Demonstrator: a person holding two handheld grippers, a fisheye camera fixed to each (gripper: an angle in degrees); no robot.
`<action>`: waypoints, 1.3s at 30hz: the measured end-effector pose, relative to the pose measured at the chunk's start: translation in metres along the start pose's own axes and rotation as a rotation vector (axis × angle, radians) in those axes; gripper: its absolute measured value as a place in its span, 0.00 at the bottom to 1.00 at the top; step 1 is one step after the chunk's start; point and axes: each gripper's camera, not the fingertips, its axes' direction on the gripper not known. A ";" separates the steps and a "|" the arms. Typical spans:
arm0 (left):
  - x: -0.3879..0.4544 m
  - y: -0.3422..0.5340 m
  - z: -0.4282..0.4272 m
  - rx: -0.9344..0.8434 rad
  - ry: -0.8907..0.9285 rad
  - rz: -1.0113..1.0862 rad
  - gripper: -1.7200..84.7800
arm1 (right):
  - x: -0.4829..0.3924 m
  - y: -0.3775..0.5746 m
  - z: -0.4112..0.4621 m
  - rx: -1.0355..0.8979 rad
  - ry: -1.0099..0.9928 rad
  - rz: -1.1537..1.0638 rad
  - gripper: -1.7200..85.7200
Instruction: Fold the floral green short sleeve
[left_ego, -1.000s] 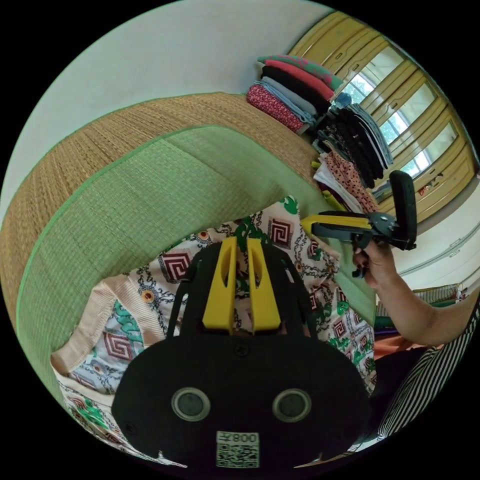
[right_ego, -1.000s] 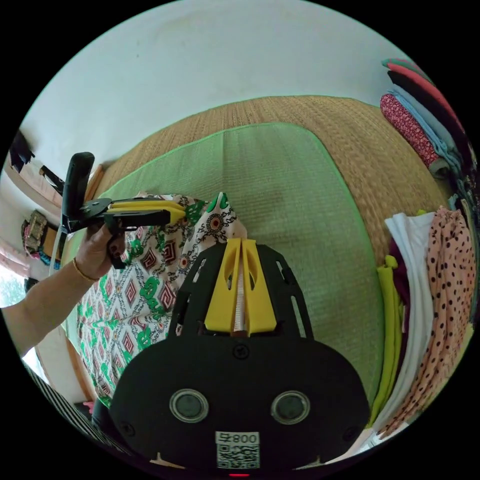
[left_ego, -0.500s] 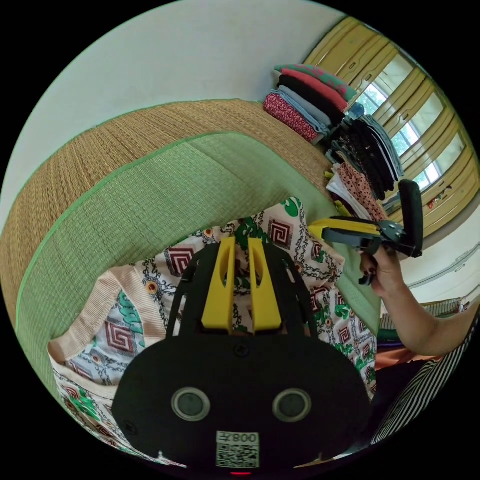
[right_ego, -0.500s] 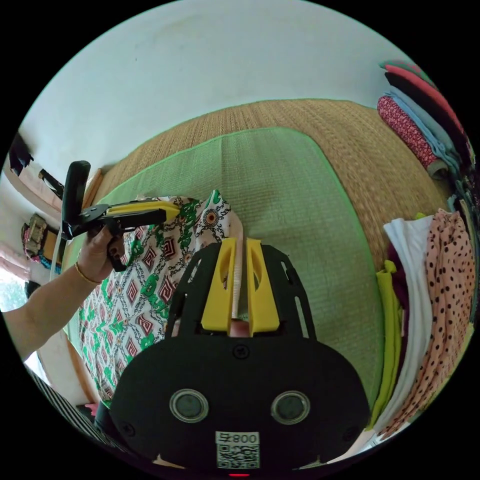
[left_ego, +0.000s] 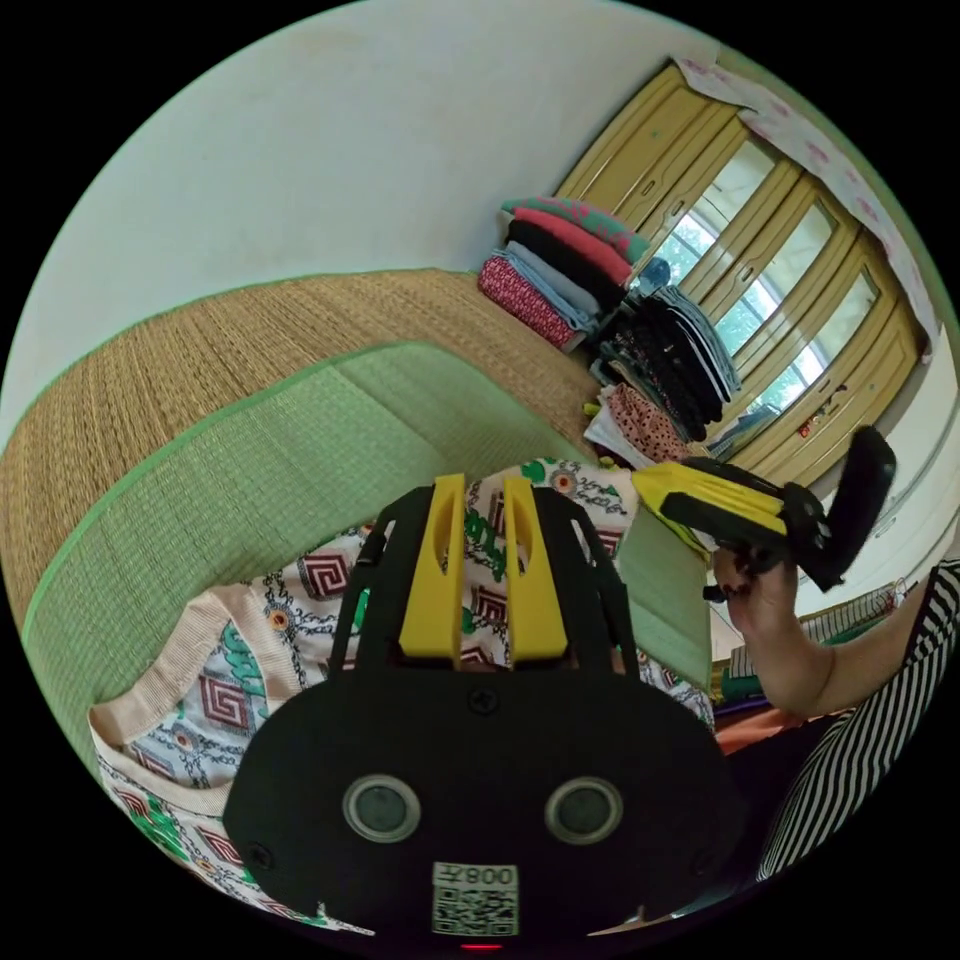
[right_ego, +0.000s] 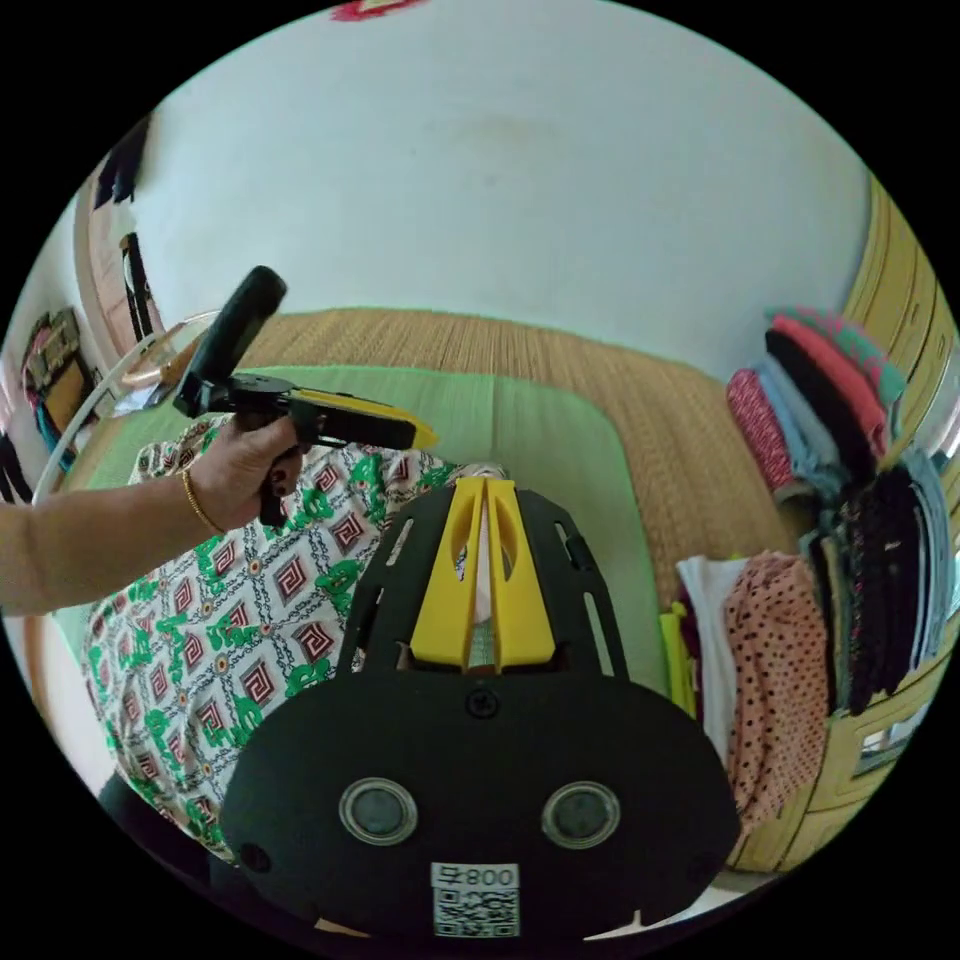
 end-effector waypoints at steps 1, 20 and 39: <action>0.000 0.000 -0.001 0.007 -0.003 -0.002 0.10 | -0.013 0.000 -0.005 0.027 0.026 -0.040 0.02; 0.026 -0.007 0.037 -0.133 0.073 0.155 0.16 | 0.051 0.053 0.055 -0.207 -0.200 0.264 0.06; 0.022 0.014 0.031 -0.169 0.099 0.213 0.09 | 0.023 0.060 0.053 -0.203 -0.071 0.243 0.02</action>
